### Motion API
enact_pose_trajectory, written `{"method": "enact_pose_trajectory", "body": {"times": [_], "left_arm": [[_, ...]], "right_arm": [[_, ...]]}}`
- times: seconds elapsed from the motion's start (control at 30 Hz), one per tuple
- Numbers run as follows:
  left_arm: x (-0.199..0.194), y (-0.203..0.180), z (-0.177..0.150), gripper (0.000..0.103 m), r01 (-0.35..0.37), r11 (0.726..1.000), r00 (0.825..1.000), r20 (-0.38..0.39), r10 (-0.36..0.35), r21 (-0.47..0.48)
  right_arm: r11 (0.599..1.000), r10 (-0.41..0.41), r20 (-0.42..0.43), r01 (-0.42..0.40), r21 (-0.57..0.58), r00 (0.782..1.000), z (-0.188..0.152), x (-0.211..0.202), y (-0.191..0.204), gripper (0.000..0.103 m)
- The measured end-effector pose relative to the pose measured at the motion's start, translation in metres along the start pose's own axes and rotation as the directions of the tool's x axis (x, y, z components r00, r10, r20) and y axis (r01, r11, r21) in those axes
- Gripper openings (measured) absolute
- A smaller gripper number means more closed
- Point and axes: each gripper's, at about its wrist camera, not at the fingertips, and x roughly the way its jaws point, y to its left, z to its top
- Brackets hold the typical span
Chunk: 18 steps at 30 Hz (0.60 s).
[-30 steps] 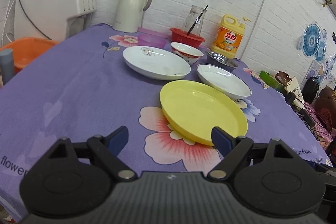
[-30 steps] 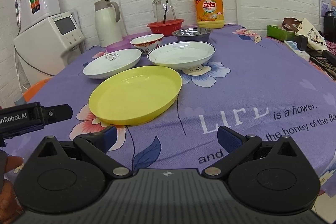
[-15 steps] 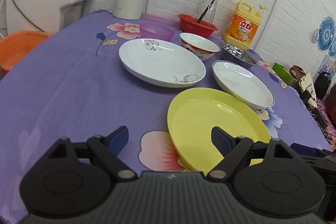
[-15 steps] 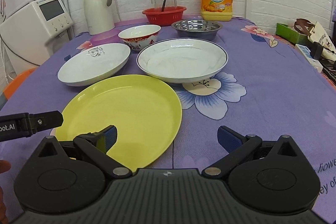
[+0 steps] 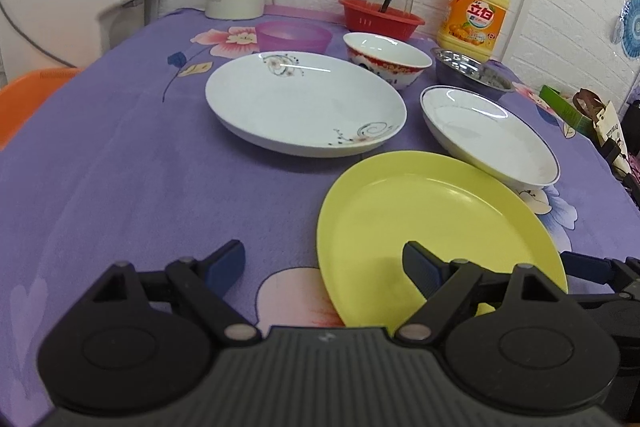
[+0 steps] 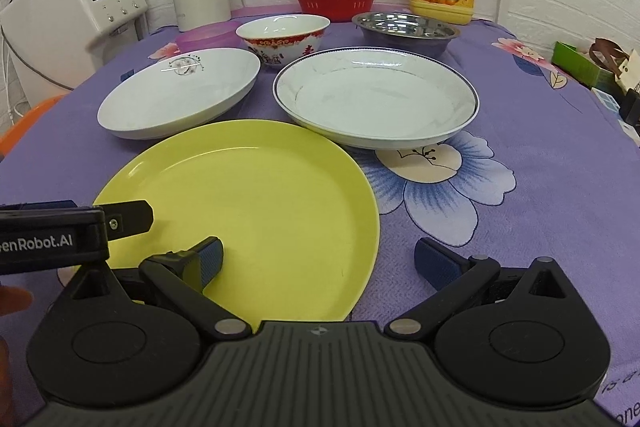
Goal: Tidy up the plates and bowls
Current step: 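Move the left tool to the yellow plate rim and close its fingers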
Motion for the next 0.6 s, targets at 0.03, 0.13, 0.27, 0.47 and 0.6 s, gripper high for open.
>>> {"method": "enact_pose_trajectory", "body": {"times": [0.03,0.13,0.27,0.47,0.6], "left_arm": [[0.0009,-0.0012,0.0004,0.085,-0.003,1.000,1.000,0.000,0.003,0.009],[0.0028,-0.0047,0.0005,0.085,-0.013,0.999,1.000,0.002,0.013,0.037],[-0.0020,-0.0053,0.0023,0.085,0.055,0.998,0.998,0.010,-0.055,0.033],[0.0013,-0.0054,0.0041,0.082,0.062,0.998,0.998,0.010,-0.062,0.033],[0.0010,-0.0068,0.0030,0.081,0.072,0.997,0.997,0.018,-0.073,0.035]], "right_arm": [[1.000,0.008,0.007,-0.008,-0.001,1.000,-0.0012,-0.0008,-0.0015,0.103],[1.000,0.018,0.034,-0.018,-0.019,0.999,-0.0053,-0.0019,-0.0035,0.103],[1.000,0.013,0.021,-0.012,-0.010,1.000,-0.0013,-0.0019,-0.0013,0.103],[0.999,0.027,0.042,-0.026,-0.041,0.999,0.0013,-0.0008,0.0043,0.103],[0.999,0.041,0.038,-0.039,-0.031,0.998,0.0015,0.0012,0.0006,0.103]]}}
